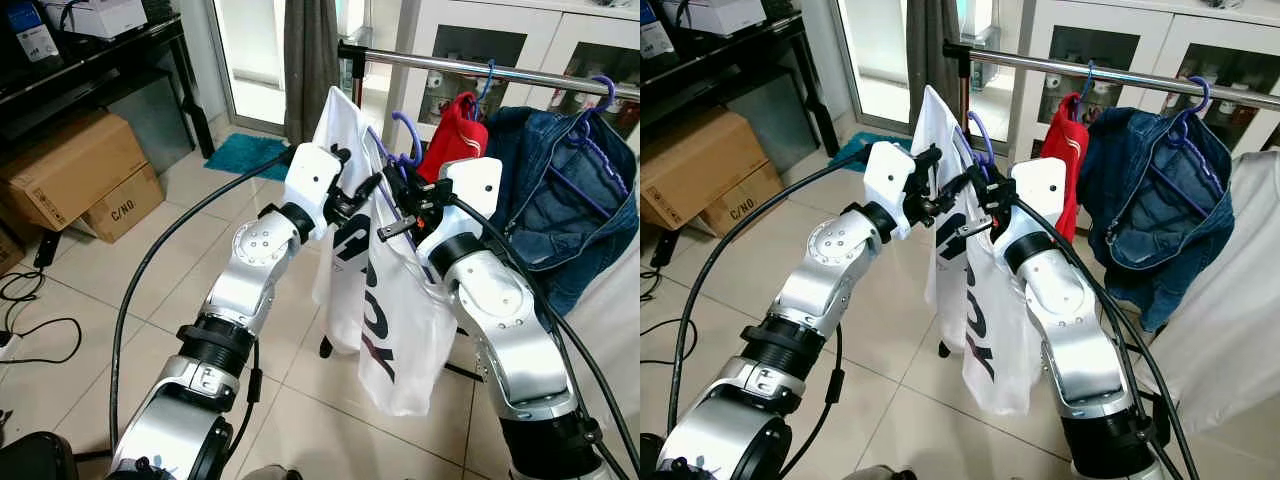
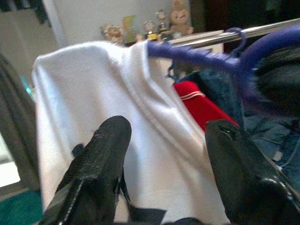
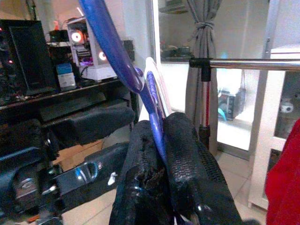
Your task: Hang hanger
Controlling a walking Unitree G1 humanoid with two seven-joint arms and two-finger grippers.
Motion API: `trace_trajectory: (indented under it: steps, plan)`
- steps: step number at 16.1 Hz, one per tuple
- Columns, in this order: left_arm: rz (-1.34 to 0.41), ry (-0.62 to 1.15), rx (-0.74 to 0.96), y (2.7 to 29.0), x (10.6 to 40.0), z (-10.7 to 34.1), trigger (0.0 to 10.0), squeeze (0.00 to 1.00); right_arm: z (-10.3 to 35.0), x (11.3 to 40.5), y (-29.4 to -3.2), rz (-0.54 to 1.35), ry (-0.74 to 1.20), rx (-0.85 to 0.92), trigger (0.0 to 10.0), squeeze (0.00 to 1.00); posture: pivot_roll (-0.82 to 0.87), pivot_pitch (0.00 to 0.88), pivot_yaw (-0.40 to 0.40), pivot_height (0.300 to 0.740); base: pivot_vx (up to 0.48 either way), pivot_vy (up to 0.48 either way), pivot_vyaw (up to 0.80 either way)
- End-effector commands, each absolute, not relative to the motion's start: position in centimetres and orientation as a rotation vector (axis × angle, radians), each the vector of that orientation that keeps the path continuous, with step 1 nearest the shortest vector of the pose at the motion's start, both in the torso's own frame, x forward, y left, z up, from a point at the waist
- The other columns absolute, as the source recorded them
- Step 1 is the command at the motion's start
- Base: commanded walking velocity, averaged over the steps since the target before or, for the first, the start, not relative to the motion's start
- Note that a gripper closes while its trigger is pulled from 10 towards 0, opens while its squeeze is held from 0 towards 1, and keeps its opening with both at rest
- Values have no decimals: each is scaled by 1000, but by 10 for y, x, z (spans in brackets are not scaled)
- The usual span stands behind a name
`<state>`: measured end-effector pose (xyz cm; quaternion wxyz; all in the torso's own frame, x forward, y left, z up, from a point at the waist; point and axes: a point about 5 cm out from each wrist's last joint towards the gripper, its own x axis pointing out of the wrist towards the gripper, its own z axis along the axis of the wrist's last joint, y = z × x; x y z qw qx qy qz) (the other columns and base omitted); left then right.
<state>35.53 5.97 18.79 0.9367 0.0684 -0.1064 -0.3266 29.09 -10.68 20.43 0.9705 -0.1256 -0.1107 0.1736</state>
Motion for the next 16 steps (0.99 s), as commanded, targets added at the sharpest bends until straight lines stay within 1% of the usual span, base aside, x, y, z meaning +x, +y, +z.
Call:
trace_trajectory:
  steps: [1, 8, 13, 16]
  plan:
    - [-646, -241, 153, 62, 359, 195, 0, 0, 212, 290, -108, 349, -265, -244, 0, 0, -68, 0, 51, 740, 0, 0, 0]
    - [-637, -262, 196, 70, 369, 201, 0, 0, 208, 287, -110, 369, -262, -216, 0, 0, -71, 0, 48, 740, 0, 0, 0]
    - [-723, -266, 190, 58, 370, 201, 0, 0, 206, 283, -108, 379, -262, -209, 0, 0, -78, 0, 61, 740, 0, 0, 0]
    - [-727, -244, 199, 57, 373, 200, 0, 0, 205, 282, -109, 386, -264, -206, 0, 0, -80, 0, 62, 740, 0, 0, 0]
